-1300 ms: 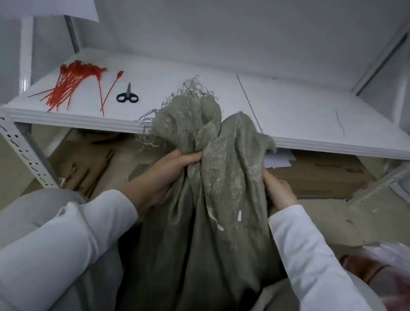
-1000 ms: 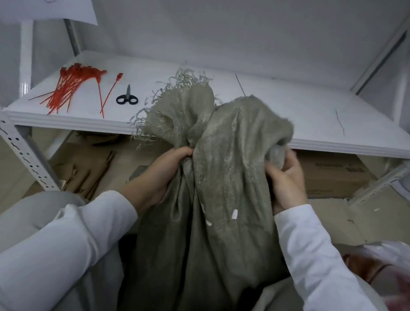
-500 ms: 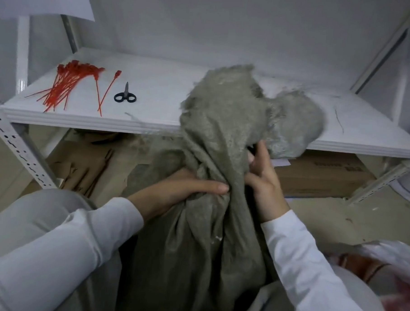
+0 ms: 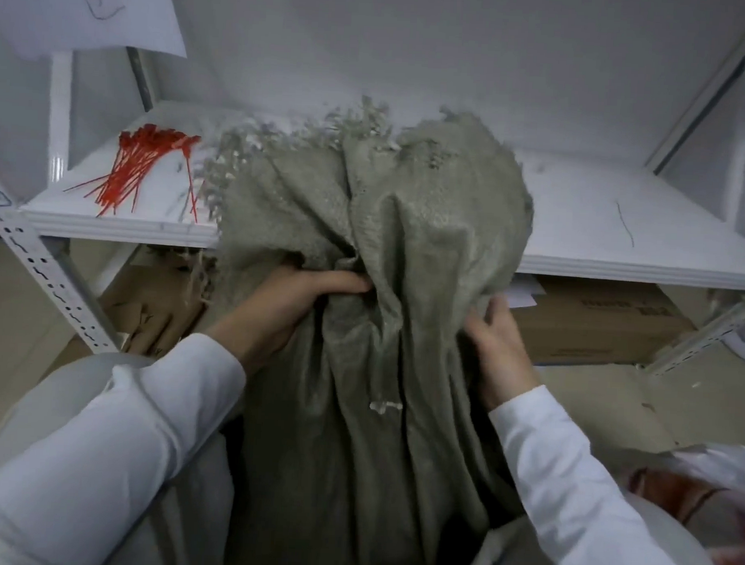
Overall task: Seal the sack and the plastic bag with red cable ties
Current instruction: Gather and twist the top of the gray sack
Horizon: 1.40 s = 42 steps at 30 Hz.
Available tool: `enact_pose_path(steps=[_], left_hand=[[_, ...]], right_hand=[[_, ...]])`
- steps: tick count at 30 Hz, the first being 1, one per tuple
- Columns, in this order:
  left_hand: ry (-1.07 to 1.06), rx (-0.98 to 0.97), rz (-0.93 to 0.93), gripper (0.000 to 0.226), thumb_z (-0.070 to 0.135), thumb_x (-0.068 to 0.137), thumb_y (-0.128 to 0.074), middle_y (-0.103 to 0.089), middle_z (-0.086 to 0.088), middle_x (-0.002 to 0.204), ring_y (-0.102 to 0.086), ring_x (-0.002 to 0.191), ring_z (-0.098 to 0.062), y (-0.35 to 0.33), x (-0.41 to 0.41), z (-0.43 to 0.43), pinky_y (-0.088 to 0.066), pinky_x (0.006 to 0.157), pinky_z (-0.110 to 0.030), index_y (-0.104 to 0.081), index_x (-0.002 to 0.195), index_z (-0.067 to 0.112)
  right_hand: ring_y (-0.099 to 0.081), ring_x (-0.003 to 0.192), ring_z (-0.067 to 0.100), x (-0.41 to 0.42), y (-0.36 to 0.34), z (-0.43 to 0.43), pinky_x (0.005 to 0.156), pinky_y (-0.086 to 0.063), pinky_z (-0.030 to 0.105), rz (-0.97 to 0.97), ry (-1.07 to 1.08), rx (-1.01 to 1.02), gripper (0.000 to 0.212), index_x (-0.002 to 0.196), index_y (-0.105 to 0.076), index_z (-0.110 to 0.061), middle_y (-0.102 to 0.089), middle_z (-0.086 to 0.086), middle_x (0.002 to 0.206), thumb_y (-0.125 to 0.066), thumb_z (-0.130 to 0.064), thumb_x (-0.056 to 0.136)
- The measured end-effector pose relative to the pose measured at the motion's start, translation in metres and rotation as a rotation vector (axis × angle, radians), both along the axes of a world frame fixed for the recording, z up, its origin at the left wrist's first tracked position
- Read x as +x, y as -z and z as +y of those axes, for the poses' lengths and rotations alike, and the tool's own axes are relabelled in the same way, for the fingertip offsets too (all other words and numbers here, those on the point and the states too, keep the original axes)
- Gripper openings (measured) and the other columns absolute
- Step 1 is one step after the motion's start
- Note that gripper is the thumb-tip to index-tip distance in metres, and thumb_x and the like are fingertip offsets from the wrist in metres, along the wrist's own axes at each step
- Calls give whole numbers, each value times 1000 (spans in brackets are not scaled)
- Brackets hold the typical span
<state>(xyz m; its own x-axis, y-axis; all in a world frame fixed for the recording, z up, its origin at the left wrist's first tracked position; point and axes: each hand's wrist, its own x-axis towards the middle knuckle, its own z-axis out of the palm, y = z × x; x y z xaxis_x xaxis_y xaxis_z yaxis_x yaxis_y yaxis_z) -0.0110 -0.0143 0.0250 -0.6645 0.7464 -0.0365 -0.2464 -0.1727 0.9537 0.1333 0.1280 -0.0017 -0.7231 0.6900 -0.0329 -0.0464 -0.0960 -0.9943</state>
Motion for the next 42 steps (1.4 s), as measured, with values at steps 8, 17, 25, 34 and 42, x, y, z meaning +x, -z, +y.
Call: enact_pose_path(steps=[8,17,25,34,42], left_hand=[[36,-108,176,23,-3,83,-63,-70,22,71,-66,69,9,15,3,4,-52,64,-9,-67,85,19],[-63,-142,69,28,32,81,-72,-72,21,90,-68,85,5,19,2,11,-51,65,-7,-67,106,20],[138,-167,364,41,41,72,-75,-69,23,99,-63,94,11,23,21,7,-45,70,-2,-60,109,31],[51,-31,196,61,29,58,-87,-70,-3,111,-64,110,-15,45,40,22,-50,94,-34,-64,112,13],[-133,104,-413,51,24,79,-74,-65,-16,121,-62,113,-30,44,23,25,-45,103,-47,-61,124,4]], right_hand=[[-25,142,14,-20,16,-34,106,-14,15,-426,-59,138,45,145,-27,-10,-26,3,154,-38,-18,102],[-64,107,25,-14,-1,1,99,-48,51,68,481,106,34,96,-62,-9,-68,11,106,-77,-7,65],[-57,115,22,-6,11,27,105,-43,44,-8,698,269,38,101,-54,-10,-60,11,113,-78,-7,72],[-44,117,32,-28,23,-30,103,-36,24,-110,116,1071,53,112,-61,0,-48,20,121,-59,-12,61],[-54,122,16,-23,19,-16,107,-42,38,115,-172,658,55,117,-65,-14,-58,2,123,-53,6,67]])
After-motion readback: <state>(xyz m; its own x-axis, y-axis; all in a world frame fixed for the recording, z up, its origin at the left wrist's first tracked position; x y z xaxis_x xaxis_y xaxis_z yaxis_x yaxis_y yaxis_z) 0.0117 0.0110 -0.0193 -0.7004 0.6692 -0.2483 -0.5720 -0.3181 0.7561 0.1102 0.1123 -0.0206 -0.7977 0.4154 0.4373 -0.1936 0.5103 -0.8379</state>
